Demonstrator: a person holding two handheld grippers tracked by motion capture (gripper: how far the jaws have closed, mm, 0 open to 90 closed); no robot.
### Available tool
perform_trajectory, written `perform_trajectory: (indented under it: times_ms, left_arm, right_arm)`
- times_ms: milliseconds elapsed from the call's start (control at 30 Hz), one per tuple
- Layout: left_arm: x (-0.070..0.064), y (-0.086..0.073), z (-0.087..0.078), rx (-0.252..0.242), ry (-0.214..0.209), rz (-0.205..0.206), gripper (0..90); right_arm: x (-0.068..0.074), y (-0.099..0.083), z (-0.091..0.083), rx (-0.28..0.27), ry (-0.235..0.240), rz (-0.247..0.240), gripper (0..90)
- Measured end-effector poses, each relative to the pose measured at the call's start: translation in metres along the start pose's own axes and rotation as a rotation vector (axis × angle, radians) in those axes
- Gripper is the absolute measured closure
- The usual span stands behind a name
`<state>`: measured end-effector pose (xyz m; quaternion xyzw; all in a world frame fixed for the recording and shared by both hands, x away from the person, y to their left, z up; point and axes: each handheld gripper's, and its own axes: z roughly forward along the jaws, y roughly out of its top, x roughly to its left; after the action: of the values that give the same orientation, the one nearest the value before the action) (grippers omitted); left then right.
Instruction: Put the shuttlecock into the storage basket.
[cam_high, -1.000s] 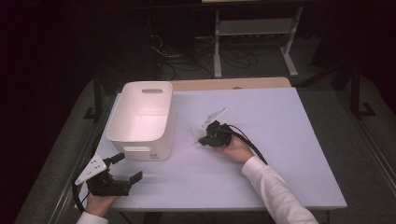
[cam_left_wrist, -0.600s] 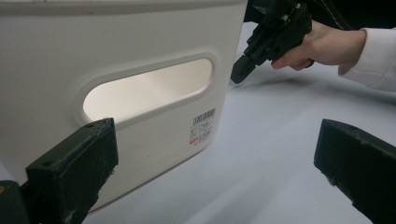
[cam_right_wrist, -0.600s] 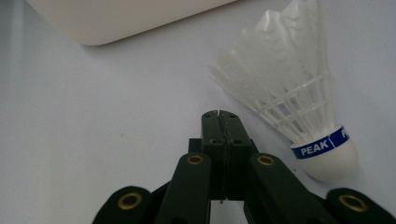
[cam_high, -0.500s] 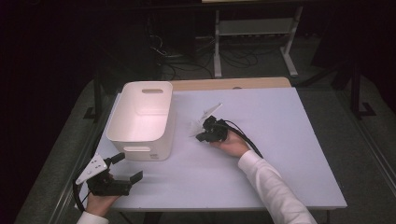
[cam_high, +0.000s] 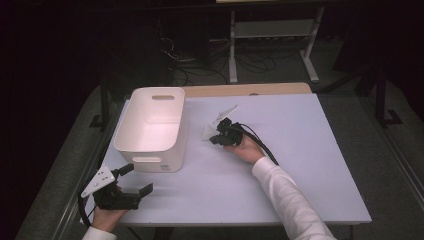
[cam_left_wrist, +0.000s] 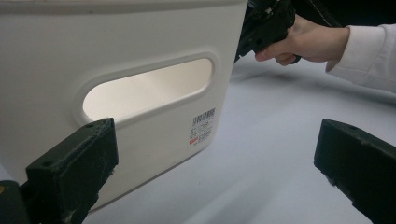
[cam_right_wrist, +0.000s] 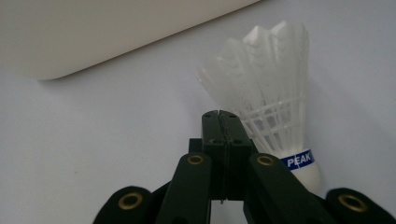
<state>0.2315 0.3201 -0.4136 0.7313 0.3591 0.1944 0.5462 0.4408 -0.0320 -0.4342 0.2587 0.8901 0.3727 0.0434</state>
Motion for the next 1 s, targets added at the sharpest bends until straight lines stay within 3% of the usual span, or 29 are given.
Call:
perform_trajectory:
  times_ms: [233,400,600,1000]
  left_arm:
    - [0.001,0.0,0.0,-0.002,-0.002,0.007,0.0]
    - [0.001,0.0,-0.001,0.001,-0.004,0.009,0.0]
    - [0.001,0.0,-0.001,0.003,-0.006,0.011,0.0]
    - [0.0,0.001,0.0,0.002,-0.004,0.005,0.0]
  right_arm:
    - [-0.008,0.003,0.002,0.003,-0.029,0.013,88.8]
    - [-0.012,0.003,0.0,-0.028,-0.008,0.047,88.8]
    - [-0.014,0.004,-0.009,-0.047,-0.019,0.043,87.9]
    - [-0.021,0.017,-0.039,-0.104,-0.072,0.064,67.0]
